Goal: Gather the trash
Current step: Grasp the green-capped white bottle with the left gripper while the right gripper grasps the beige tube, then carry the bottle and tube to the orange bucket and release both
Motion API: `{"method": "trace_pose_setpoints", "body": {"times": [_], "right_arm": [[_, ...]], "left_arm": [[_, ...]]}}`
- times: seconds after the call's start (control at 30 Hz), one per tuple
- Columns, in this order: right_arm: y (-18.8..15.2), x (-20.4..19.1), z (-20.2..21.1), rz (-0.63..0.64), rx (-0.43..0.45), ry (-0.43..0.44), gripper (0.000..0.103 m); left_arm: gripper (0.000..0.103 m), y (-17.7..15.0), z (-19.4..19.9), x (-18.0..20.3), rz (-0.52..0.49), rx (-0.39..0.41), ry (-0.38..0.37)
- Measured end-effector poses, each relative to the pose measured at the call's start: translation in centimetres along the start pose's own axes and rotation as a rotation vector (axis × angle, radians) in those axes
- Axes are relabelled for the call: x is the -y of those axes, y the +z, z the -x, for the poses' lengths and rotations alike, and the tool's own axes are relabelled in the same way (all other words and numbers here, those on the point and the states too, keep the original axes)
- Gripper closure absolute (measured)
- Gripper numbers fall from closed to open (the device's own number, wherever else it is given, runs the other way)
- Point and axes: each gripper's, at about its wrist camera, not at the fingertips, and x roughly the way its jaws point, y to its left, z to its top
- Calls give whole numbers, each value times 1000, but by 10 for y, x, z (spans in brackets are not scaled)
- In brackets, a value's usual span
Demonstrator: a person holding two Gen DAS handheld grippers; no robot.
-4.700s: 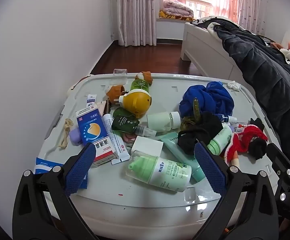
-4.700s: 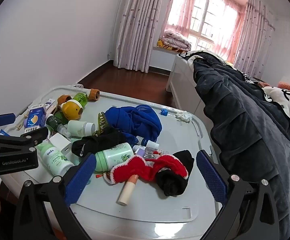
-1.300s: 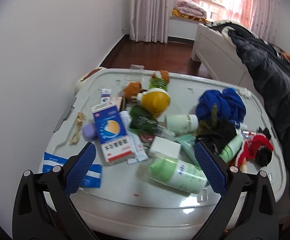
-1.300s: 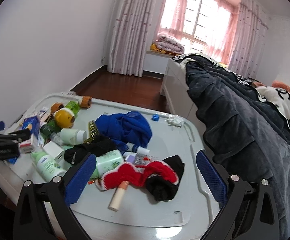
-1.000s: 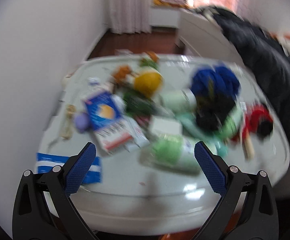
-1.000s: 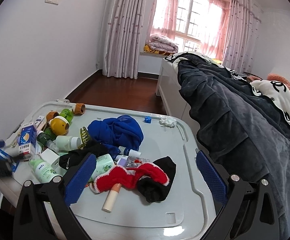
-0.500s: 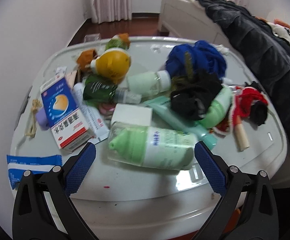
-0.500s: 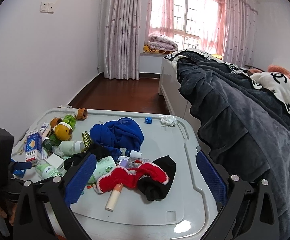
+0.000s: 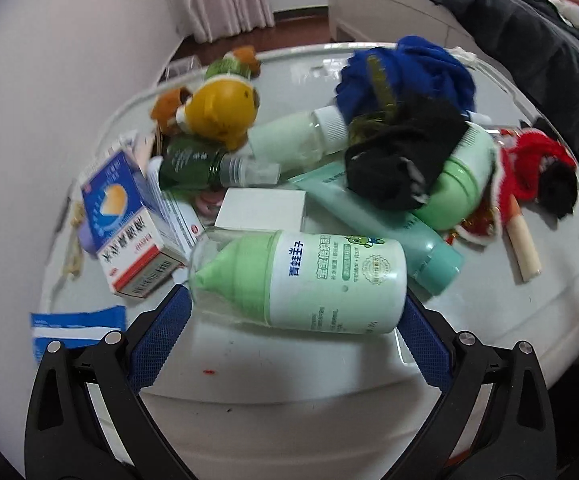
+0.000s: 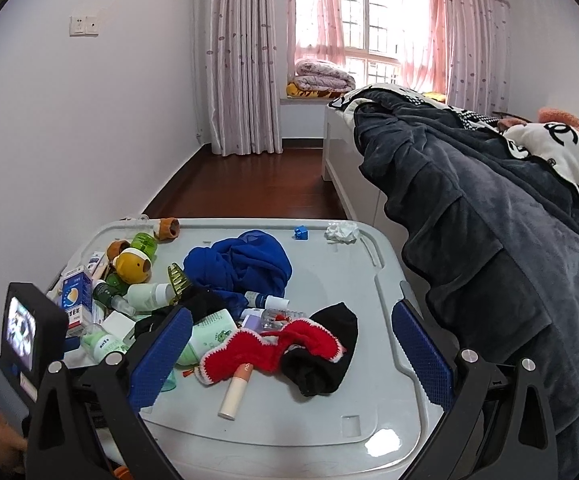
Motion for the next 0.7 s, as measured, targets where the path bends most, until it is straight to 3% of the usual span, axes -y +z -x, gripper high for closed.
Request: {"method": "trace_pose_setpoints", "body": {"times": [0.23,0.43,0.57,0.7], "right_arm": [[-1,1,0,6,-5,11,4],[-7,9,-7,3,-19,29,4],[-25,3,-27,55,-74,34,4],[-50,-30,-54,122,-166,108,4]], "left_arm": [[8,3,-7,-8,62,16,-50],[8,-4,24,-22,92,73,7],[8,-10,54,-24,77,116,7],[8,-24,69,-21,58,131,-45]]}}
